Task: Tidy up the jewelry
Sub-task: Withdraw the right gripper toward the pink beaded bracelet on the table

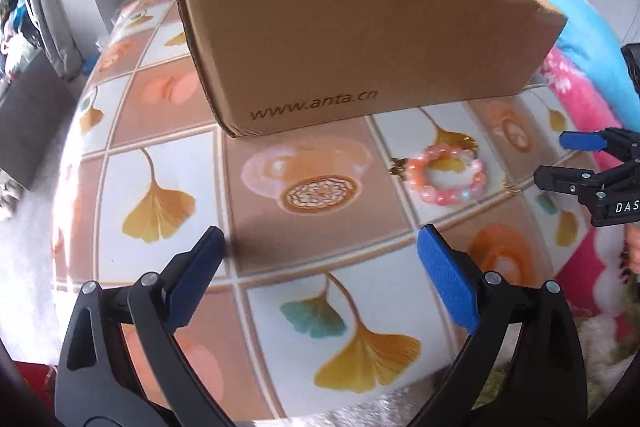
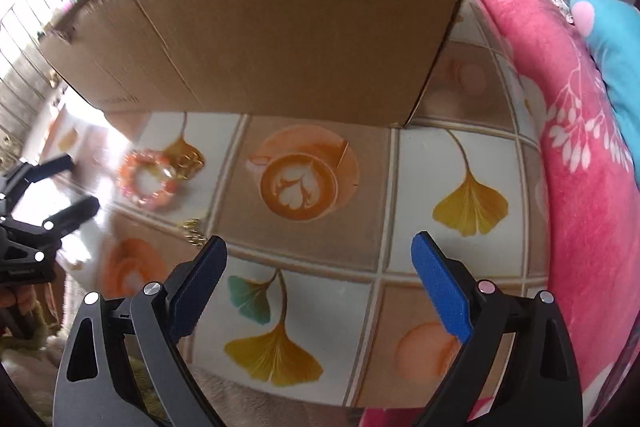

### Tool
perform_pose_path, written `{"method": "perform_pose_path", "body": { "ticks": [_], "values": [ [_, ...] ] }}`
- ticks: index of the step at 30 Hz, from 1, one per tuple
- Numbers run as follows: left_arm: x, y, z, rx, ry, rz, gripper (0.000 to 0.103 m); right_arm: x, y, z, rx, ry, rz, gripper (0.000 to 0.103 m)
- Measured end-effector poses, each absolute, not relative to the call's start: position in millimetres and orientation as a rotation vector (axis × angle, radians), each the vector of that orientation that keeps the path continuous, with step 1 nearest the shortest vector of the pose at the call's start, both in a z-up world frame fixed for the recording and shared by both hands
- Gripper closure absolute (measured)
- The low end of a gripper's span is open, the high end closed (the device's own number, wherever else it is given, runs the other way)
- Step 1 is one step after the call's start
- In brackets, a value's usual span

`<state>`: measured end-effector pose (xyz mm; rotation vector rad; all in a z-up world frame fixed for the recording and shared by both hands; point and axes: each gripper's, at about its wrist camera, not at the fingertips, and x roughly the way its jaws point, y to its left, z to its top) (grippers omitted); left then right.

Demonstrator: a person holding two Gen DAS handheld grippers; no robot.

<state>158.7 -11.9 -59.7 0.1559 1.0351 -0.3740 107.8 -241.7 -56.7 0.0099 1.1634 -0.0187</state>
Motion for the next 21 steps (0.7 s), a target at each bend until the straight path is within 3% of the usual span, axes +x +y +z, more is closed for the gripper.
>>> {"method": "perform_pose_path", "body": {
  "ticks": [4, 17, 21],
  "values": [
    [155.1, -14.6, -62.8, 0.203, 1.005, -0.374, 0.008, 111.2, -240.5, -61.6, -0.016, 1.157, -0.027, 0.006],
    [152.8, -15.1, -62.8, 0.238, 0.989, -0.435, 0.008, 105.8, -254.5, -62.8, -0.014, 1.138, -0.049, 0.006],
    [151.5, -15.9, -63.0, 0.234, 0.99, -0.427, 0.008, 103.9, -245.8, -38.8, 0.029, 1.026, -0.001, 0.006]
  ]
}}
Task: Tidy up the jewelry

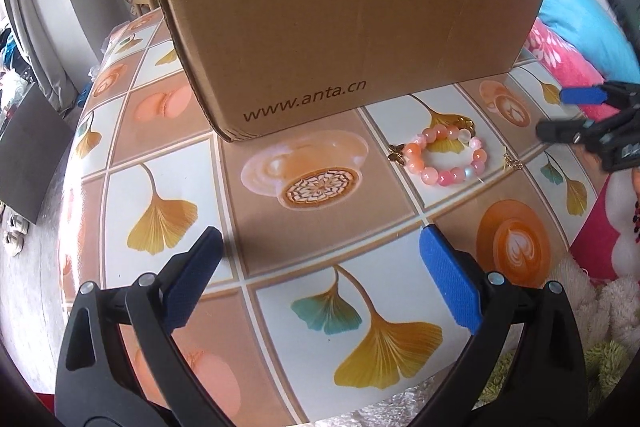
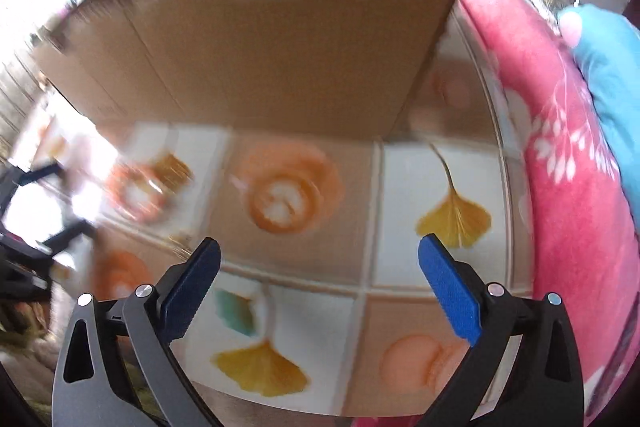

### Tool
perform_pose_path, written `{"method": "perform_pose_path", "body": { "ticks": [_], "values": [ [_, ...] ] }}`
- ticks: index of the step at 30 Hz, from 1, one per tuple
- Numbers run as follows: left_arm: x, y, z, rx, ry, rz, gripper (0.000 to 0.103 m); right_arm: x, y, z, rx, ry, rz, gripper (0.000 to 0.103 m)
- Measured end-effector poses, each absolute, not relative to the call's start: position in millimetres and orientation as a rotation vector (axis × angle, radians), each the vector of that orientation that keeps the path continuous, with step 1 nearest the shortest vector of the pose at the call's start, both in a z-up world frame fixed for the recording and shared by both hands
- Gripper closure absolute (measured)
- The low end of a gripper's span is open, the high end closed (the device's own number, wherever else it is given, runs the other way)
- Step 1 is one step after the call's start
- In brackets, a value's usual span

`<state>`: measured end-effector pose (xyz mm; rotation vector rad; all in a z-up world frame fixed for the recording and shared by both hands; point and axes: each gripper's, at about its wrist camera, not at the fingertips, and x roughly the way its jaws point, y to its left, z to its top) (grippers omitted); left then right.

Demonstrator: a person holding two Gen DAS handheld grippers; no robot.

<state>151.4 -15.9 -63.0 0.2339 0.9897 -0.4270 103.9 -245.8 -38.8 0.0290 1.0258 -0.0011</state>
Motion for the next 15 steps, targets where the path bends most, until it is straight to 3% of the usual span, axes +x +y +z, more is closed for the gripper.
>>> {"method": "perform_pose_path", "body": {
  "ticks": [2, 5, 10, 15],
  "values": [
    [150.1, -15.9, -63.2, 0.233, 0.987, -0.426, 0.008, 105.7, -238.2, -32.8, 0.029, 1.001, 0.033, 0.006],
    [149.3, -15.9, -63.4, 0.23, 0.985, -0.422, 0.008, 110.3, -224.7, -30.0, 0.078, 0.995, 0.132, 0.015],
    [149.3, -15.1, -63.5, 0.231, 0.98, -0.426, 0.008, 116.7, -212.5, -38.3, 0.177, 1.056, 0.265, 0.042],
    [147.8, -14.6, -63.6, 0.236, 0.973, -0.44, 0.008, 123.2, -198.8, -44.3, 0.172, 1.089, 0.292, 0.059]
  ]
}}
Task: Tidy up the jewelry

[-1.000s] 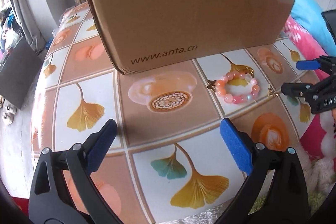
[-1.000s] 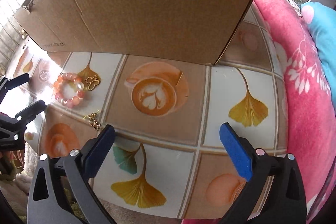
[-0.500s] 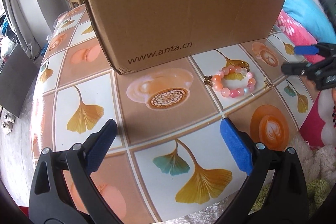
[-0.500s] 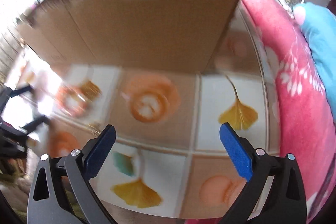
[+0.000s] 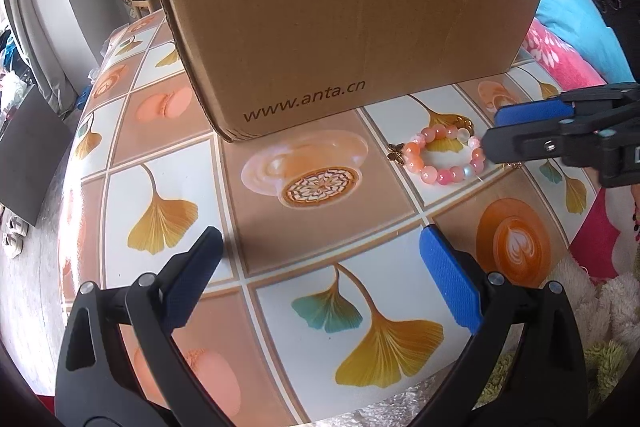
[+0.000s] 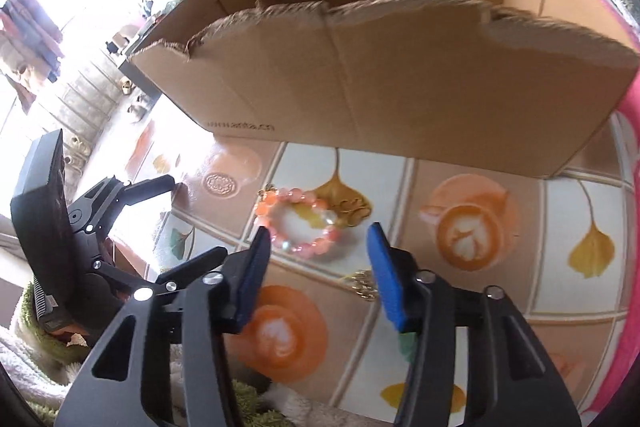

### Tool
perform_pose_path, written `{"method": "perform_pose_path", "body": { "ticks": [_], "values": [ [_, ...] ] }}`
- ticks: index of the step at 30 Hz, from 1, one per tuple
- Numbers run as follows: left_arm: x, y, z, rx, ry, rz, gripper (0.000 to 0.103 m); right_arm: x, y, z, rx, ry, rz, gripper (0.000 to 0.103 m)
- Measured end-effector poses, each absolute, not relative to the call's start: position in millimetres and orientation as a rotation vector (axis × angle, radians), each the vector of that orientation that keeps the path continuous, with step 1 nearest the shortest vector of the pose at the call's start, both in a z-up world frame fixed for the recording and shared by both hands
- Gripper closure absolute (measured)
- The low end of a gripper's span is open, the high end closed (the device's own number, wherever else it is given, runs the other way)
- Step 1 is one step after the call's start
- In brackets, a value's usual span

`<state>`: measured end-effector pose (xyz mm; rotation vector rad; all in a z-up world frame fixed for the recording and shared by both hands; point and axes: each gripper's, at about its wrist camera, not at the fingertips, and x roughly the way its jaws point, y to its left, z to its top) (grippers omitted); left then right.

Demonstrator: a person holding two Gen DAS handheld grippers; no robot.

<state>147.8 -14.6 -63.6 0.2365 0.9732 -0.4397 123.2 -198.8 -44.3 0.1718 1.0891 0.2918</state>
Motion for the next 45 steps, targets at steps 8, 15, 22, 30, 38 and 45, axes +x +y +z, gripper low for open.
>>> {"method": "perform_pose_path", "body": {
  "ticks": [8, 15, 22, 30, 38, 45],
  "values": [
    [145.9, -13.5, -63.0, 0.236, 0.966, -0.446, 0.008, 133.4, -185.0, -53.9, 0.144, 1.124, 0.286, 0.092],
    [152.8, 5.4, -58.3, 0.152, 0.977, -0.417, 0.008, 131.5, -172.9, -54.3, 0.115, 1.136, 0.347, 0.093],
    [153.9, 17.7, -39.2, 0.088, 0.897, -0.416, 0.018, 124.7, -150.6, -61.3, 0.155, 1.168, 0.474, 0.093],
    [155.2, 4.2, -32.0, 0.074, 0.88, -0.474, 0.034, 121.3, -142.7, -56.6, 0.156, 1.128, 0.521, 0.09],
    [156.4, -28.4, -30.2, 0.092, 0.867, -0.594, 0.055, 124.5, -193.9, -40.4, 0.163, 1.045, 0.333, 0.08],
    [161.0, -56.4, -43.6, 0.167, 0.917, -0.638, 0.076, 126.6, -206.2, -40.7, 0.127, 1.024, 0.276, 0.08]
  ]
}}
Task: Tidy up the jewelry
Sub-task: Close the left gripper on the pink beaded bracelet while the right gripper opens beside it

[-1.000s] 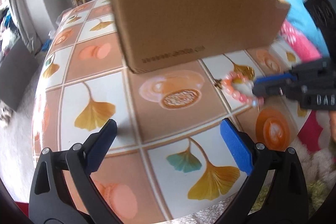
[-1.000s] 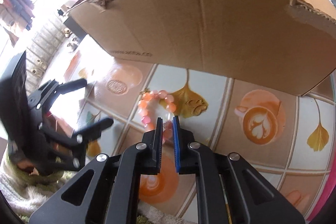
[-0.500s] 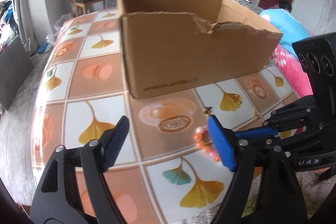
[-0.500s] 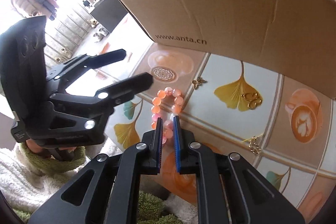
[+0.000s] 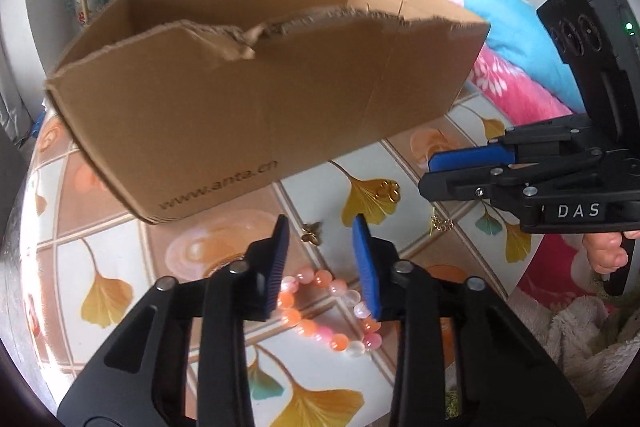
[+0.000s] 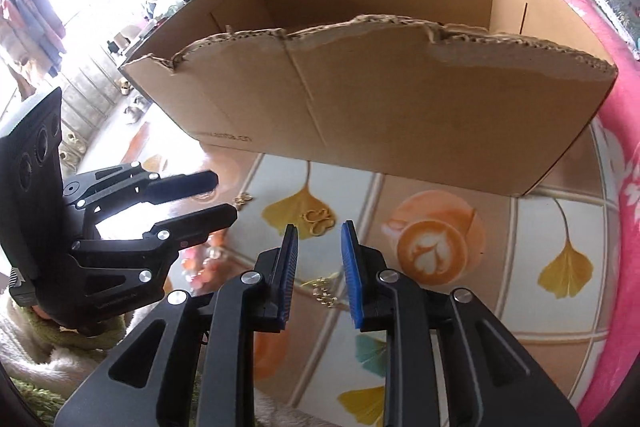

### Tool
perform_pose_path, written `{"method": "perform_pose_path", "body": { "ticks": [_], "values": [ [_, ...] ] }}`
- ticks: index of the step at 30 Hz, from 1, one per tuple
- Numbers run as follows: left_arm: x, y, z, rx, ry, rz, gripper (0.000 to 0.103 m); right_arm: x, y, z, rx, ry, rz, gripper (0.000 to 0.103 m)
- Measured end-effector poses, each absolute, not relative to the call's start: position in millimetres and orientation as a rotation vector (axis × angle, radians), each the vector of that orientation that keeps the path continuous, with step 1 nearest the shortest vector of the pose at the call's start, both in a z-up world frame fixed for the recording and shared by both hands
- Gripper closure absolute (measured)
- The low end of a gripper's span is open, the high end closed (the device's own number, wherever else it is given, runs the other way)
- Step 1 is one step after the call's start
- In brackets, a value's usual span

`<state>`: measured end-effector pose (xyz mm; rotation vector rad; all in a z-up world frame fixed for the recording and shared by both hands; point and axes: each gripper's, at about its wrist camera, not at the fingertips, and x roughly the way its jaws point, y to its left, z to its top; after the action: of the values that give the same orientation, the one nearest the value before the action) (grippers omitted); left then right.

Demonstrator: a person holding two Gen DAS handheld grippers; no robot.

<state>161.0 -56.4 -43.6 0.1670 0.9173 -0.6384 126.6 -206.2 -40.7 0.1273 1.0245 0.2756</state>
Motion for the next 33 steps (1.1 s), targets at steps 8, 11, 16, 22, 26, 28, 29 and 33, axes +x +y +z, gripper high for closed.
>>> {"method": "perform_pose_path", "body": {
  "ticks": [8, 11, 16, 22, 26, 28, 29, 33],
  "values": [
    [169.6, -62.8, -52.7, 0.189, 0.968, -0.604, 0.086, 126.7, -219.6, -43.5, 0.132, 1.021, 0.277, 0.08],
    [171.9, -64.1, -53.2, 0.201, 0.971, -0.597, 0.09, 126.7, -218.8, -44.4, 0.128, 1.019, 0.274, 0.08],
    [173.5, -63.5, -53.3, 0.224, 0.967, -0.584, 0.097, 125.6, -221.8, -44.3, 0.131, 1.011, 0.275, 0.08],
    [173.0, -61.6, -52.5, 0.238, 0.963, -0.579, 0.101, 128.3, -212.8, -47.9, 0.1, 1.018, 0.303, 0.08],
    [172.6, -63.5, -53.5, 0.231, 0.969, -0.574, 0.102, 132.2, -204.4, -49.6, 0.069, 1.02, 0.329, 0.074],
    [172.4, -63.7, -53.5, 0.232, 0.969, -0.573, 0.102, 133.5, -199.2, -49.6, 0.04, 1.016, 0.338, 0.066],
    [172.2, -63.7, -53.4, 0.233, 0.969, -0.572, 0.102, 133.8, -198.2, -49.4, 0.031, 1.015, 0.339, 0.066],
    [170.8, -61.7, -53.4, 0.226, 0.966, -0.572, 0.102, 136.4, -188.1, -52.3, -0.038, 1.015, 0.343, 0.066]
  ]
}}
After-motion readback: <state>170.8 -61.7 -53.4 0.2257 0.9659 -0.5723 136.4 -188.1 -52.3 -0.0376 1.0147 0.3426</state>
